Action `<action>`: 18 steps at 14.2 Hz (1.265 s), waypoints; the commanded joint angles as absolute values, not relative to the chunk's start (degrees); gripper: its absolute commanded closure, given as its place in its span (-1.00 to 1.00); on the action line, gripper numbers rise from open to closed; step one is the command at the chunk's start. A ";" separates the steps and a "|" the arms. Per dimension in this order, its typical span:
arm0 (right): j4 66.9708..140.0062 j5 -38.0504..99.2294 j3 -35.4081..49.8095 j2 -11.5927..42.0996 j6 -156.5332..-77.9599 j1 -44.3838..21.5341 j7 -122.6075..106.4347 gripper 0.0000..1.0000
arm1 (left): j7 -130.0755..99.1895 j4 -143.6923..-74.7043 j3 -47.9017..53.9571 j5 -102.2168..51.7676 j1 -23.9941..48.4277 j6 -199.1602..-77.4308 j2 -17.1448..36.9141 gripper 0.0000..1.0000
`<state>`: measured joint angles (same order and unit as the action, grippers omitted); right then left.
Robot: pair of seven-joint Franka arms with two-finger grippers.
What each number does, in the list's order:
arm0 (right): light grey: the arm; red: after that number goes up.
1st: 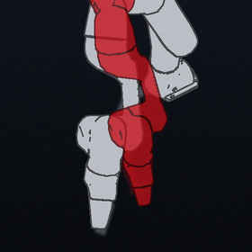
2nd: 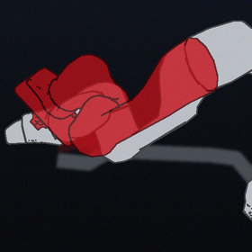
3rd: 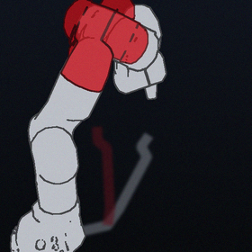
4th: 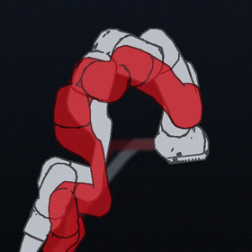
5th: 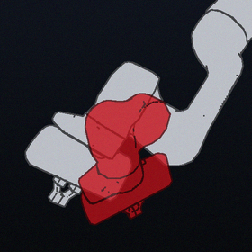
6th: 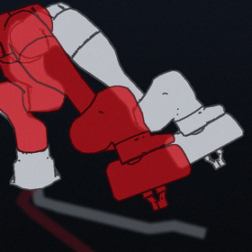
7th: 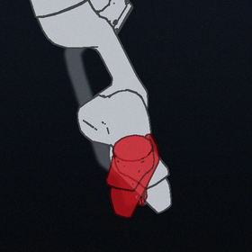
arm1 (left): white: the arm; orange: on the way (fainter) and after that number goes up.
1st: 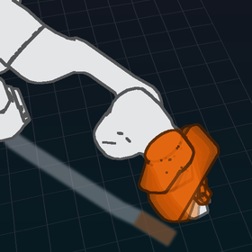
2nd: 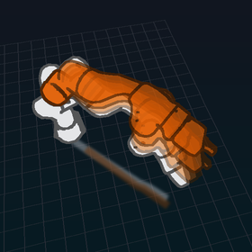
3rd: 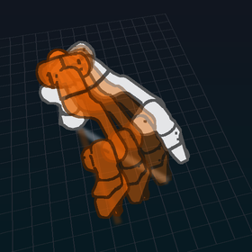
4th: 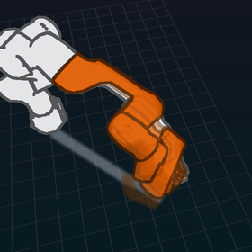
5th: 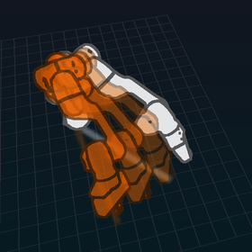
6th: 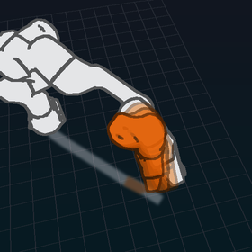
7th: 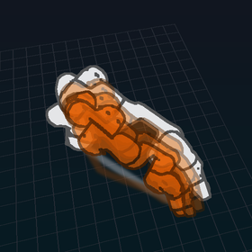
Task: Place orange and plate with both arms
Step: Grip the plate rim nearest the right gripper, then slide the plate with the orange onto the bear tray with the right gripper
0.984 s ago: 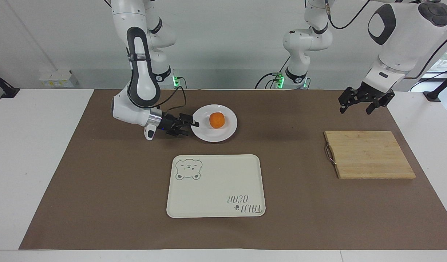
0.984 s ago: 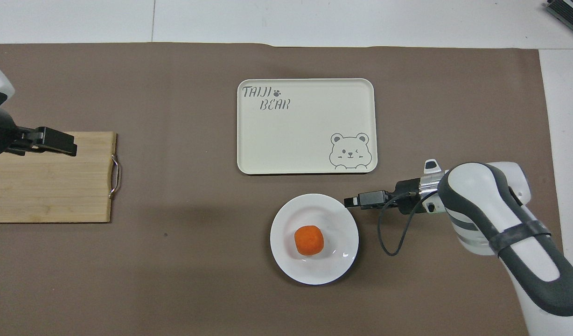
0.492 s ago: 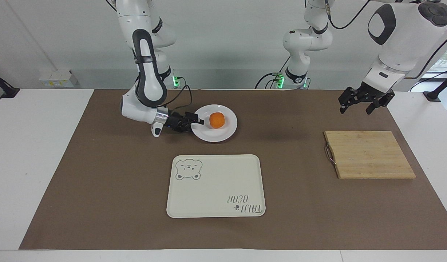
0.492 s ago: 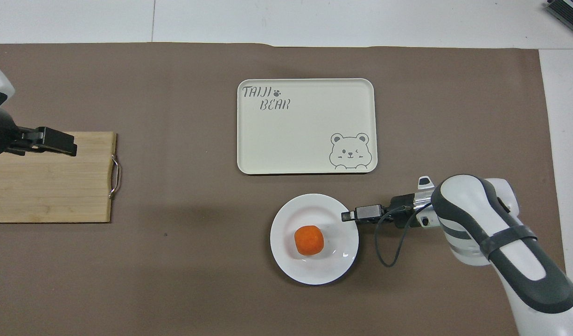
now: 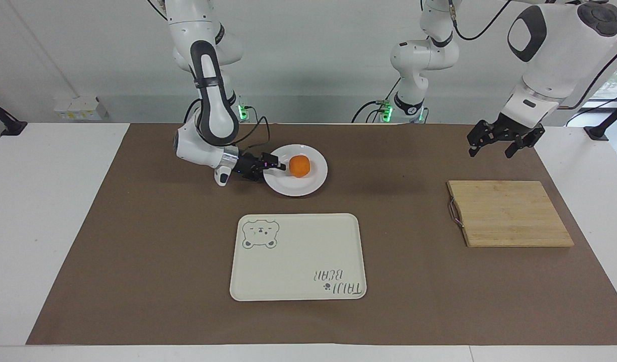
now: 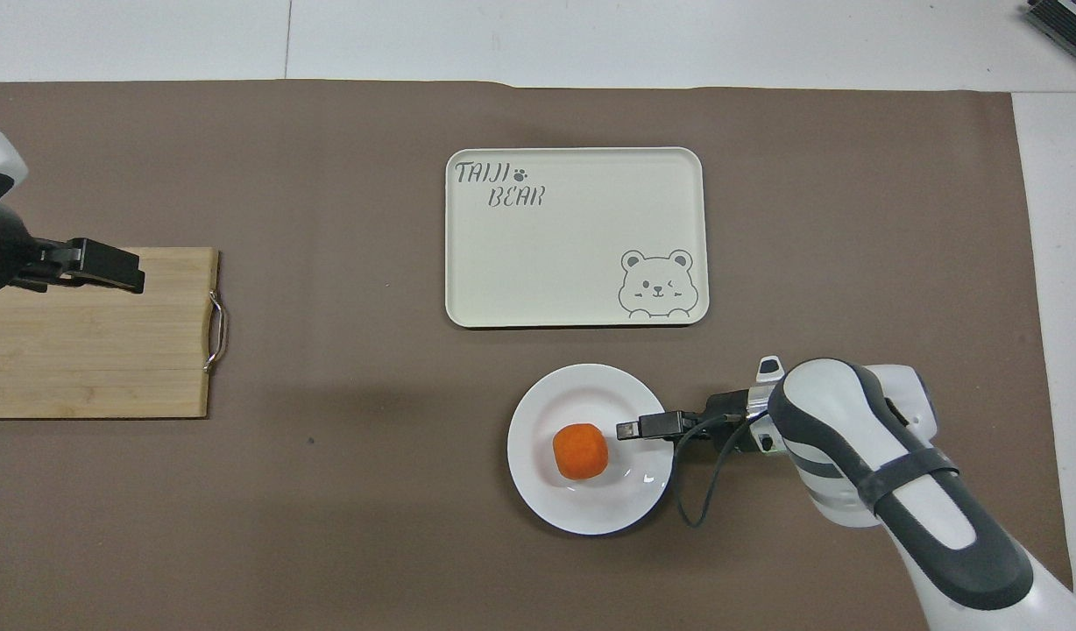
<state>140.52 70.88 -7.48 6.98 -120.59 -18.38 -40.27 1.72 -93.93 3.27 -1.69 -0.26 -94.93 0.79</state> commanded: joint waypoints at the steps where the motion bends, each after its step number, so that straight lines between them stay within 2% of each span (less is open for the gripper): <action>1: 142.56 72.77 -7.38 5.27 -121.90 -18.46 -40.27 1.00 | 2.37 -93.16 3.34 -1.85 -0.62 -94.31 0.62 -1.00; 6: 141.42 72.77 -7.38 5.98 -122.08 -18.63 -40.52 1.00 | 2.37 -93.16 3.34 -1.85 -0.62 -94.22 0.62 -1.00; 11: 136.42 72.86 -7.29 8.08 -118.23 -15.74 -43.06 1.00 | 2.37 -93.16 3.43 -1.85 -0.62 -94.31 0.62 -1.00; 13: 131.77 72.86 -7.29 10.10 -114.36 -13.28 -44.03 1.00 | 2.46 -93.16 3.43 -1.85 -0.62 -94.22 0.62 -1.00; 18: 115.43 71.99 -7.47 18.09 -114.34 -12.13 -37.73 1.00 | 2.37 -93.16 3.43 -1.85 -0.62 -94.22 0.62 -1.00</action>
<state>122.86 70.92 -7.66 13.67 -115.85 -12.75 -40.37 1.72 -93.92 3.27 -1.69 -0.26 -94.93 0.79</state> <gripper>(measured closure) 0.943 0.000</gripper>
